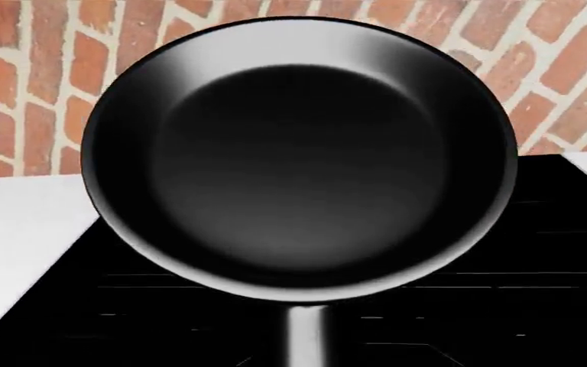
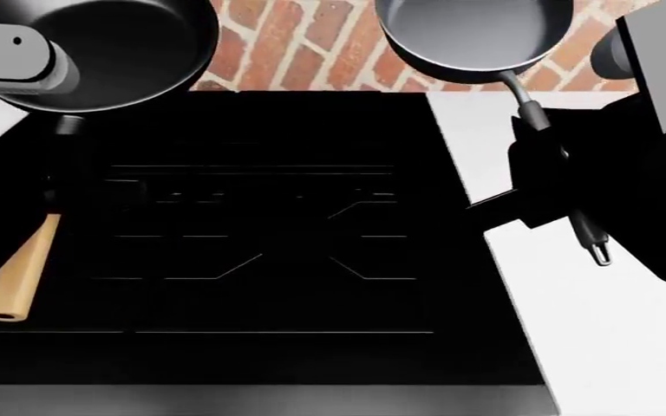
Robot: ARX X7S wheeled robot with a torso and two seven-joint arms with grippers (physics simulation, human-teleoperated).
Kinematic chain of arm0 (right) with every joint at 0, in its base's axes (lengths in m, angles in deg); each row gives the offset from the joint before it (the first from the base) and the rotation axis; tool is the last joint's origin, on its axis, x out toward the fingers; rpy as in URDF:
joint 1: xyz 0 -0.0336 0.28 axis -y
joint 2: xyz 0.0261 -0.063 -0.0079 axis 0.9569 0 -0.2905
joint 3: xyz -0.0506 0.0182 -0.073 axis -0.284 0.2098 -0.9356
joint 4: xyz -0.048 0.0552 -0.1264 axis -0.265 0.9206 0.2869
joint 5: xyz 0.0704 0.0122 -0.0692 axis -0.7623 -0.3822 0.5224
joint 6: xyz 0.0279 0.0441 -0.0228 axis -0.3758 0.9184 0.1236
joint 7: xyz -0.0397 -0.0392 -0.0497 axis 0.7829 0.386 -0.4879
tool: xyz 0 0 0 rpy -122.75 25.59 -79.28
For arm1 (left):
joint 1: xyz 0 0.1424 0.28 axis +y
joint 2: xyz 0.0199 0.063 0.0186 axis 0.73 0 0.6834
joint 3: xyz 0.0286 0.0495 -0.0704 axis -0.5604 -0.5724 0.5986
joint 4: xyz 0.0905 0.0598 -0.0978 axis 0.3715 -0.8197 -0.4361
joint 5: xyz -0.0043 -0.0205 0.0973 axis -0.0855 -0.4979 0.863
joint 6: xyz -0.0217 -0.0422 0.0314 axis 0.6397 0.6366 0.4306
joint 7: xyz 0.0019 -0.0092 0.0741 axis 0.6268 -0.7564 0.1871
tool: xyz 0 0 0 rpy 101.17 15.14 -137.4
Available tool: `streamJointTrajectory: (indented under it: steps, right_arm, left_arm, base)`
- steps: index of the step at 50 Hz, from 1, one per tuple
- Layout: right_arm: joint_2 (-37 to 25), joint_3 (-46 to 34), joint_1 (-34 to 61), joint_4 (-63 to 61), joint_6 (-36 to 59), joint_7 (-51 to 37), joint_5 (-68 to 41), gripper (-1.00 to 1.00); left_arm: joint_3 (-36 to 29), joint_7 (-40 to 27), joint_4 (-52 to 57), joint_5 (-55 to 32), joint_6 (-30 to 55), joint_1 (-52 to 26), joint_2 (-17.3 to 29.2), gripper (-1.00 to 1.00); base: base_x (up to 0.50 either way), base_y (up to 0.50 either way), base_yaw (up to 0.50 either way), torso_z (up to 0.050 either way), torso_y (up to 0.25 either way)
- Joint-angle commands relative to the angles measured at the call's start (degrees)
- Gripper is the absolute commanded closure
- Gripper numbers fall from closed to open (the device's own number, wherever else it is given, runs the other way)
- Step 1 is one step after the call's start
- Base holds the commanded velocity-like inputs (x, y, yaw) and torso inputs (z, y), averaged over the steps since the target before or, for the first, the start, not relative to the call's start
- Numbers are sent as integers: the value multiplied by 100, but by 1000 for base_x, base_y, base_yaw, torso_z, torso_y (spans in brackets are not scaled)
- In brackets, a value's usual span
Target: Place both pans onto different burners. Then place the sweet potato and the kebabs on different pans.
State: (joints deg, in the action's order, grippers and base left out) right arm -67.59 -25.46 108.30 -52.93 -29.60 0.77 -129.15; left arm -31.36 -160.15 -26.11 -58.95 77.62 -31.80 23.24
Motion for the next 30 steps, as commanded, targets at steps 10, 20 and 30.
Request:
streamJointTrajectory:
  steps: [10,20,30]
  right_arm:
    - [-44,165,114,16,26,-230,302,100]
    - [-78,166,117,-22,-10,-251,257,100]
    - [-199,256,-73,-88,-189,-151,362,100]
  left_arm:
    - [305,-95,-98,318,-91,-477,105,100]
    - [286,-101,-87,305,-112,-496,127,100]
    - [268,-78,-86,298,-125,-500,157,100]
  base:
    - [0,500,0,2,6]
    - [0,500,0,2,7]
    - [0,332,0,2,8]
